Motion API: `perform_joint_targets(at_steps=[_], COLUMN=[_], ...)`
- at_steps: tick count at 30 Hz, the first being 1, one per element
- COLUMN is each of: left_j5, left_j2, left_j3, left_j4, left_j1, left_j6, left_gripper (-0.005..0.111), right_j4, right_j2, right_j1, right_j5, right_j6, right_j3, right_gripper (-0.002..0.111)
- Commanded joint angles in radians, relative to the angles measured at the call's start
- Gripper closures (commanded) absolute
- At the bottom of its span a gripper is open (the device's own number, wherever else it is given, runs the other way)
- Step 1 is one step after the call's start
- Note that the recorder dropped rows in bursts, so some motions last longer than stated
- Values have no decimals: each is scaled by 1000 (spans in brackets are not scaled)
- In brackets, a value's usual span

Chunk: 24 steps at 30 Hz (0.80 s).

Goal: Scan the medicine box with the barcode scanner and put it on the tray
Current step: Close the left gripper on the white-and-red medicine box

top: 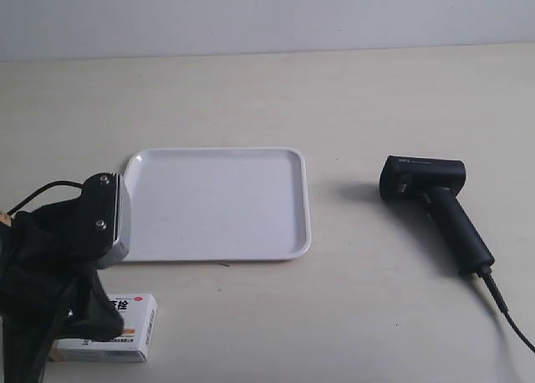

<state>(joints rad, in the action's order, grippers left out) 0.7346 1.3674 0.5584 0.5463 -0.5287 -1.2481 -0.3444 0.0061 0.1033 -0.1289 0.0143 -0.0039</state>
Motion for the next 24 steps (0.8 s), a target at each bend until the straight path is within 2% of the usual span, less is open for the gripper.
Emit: perform_joint_targets(at_steps=[1, 4, 10, 24], left_j5=[22, 22, 46, -167], left_j2=[-5, -5, -5, 244], left_j3=[6, 6, 6, 6], left_j4=[-374, -464, -457, -457], left_j1=[-6, -6, -8, -8], left_j6=[341, 456, 200, 145], left_gripper=[85, 59, 3, 2], right_j4=[3, 3, 3, 3], right_j2=[-6, -6, -6, -6], right_j1=[-5, -5, -5, -5], right_j5=[-5, -5, -8, -15], right_j6=[-5, -8, -7, -7], right_j3=[4, 4, 4, 4], right_gripper=[108, 108, 108, 108])
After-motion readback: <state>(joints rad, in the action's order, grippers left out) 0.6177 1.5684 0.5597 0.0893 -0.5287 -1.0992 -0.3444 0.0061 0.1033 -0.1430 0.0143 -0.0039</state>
